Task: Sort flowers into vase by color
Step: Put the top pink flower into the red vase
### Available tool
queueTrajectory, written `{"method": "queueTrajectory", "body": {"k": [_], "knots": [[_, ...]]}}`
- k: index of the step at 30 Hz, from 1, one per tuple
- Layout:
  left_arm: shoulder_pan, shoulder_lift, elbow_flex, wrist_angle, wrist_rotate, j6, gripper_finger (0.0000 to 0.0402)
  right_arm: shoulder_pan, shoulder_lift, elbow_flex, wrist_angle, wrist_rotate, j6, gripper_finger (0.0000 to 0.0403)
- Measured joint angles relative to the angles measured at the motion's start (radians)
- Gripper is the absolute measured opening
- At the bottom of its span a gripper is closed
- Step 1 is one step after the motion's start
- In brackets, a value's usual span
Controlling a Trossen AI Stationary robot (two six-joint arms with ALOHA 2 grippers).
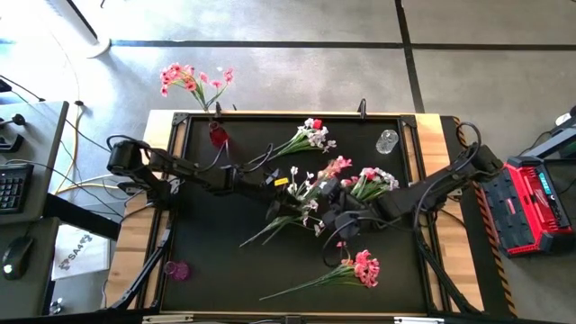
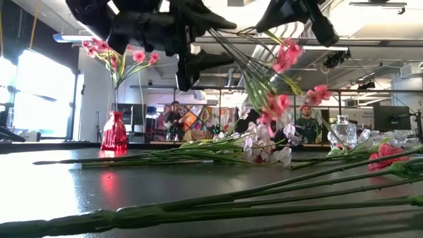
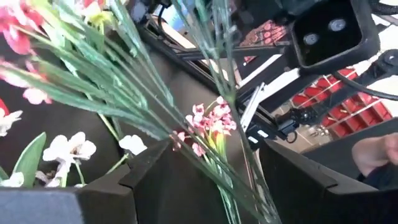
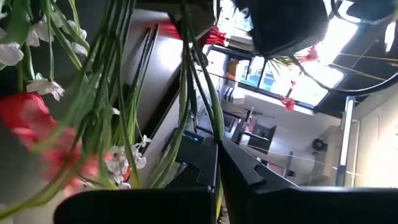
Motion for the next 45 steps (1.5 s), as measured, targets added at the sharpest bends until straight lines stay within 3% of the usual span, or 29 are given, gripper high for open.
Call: {"method": "queueTrajectory", "body": {"k": [7, 14, 17, 20, 25, 27, 34, 39, 42, 45], "knots": [[-0.004, 0.072, 0.001, -0.034, 0.019, 0.01, 0.0207, -0.029, 0.001, 0.0, 0.015, -0.026, 0.001, 0.0], [-0.004, 0.104, 0.001, -0.071, -0.005, 0.144, 0.0111, -0.028, 0.001, 0.0, -0.02, -0.186, 0.127, 0.0], [-0.004, 0.098, 0.002, -0.064, -0.01, 0.215, 0.0051, -0.028, 0.001, 0.0, -0.082, -0.25, 0.324, 0.0], [-0.007, 0.097, 0.002, -0.031, -0.016, 0.275, 0.0008, -0.026, 0.001, 0.0, -0.123, -0.224, 0.592, 0.0008], [-0.009, 0.097, 0.002, -0.041, -0.148, 0.348, 0.0008, 0.003, -0.013, 0.024, -0.117, 0.067, 1.118, 0.0043], [-0.009, 0.097, 0.002, -0.036, -0.204, 0.369, 0.0002, 0.027, -0.036, 0.065, -0.141, 0.086, 1.304, 0.0059], [0.013, 0.097, 0.002, 0.034, -0.34, 0.415, 0.0001, 0.094, -0.106, 0.104, -0.184, -0.037, 1.604, 0.0107], [0.02, 0.096, 0.002, 0.159, -0.368, 0.44, 0.0, 0.131, -0.1, -0.006, -0.182, -0.064, 1.895, 0.0145], [0.017, 0.097, 0.002, 0.235, -0.384, 0.457, 0.0, 0.163, -0.096, -0.128, -0.021, -0.007, 2.092, 0.0171], [0.0, 0.096, 0.001, 0.309, -0.377, 0.497, 0.0, 0.202, -0.097, -0.248, 0.221, 0.091, 2.09, 0.0196]]}}
